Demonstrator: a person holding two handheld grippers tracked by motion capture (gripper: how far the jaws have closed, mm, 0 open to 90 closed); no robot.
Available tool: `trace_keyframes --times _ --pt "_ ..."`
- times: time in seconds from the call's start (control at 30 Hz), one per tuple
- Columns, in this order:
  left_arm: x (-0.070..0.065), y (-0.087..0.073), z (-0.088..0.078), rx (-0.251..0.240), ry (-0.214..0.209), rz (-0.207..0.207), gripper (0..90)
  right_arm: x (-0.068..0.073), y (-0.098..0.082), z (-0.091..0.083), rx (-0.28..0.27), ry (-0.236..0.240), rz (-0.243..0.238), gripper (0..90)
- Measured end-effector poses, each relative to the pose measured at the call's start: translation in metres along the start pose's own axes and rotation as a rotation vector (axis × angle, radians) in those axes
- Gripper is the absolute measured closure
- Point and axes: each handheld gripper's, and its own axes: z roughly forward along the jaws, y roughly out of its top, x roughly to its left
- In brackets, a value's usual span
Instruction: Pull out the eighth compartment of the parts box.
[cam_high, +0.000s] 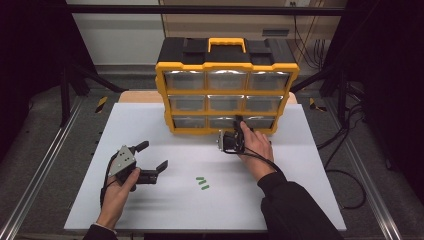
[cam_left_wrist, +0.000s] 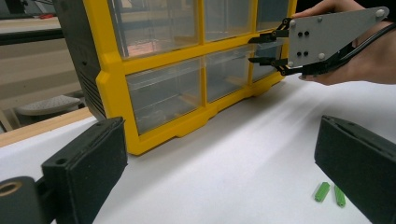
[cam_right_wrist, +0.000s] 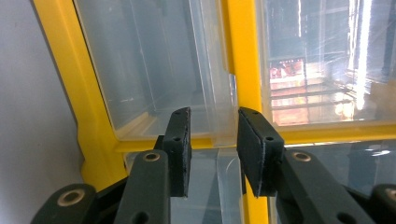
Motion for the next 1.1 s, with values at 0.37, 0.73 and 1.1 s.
trace_keyframes --times 0.37,0.73,1.1 --pt "-0.0001 -0.0002 0.0002 0.002 -0.001 -0.001 2.0 0.0017 0.0013 0.0 0.009 -0.017 0.008 68.9" --pt "0.0 -0.0003 0.0003 0.003 -0.002 -0.002 2.0 0.0003 0.0011 -0.0002 0.007 -0.025 0.004 73.4" --pt "-0.0009 -0.0005 0.001 -0.001 -0.002 -0.008 2.0 0.0009 0.0015 0.0 0.008 -0.031 -0.003 74.6"
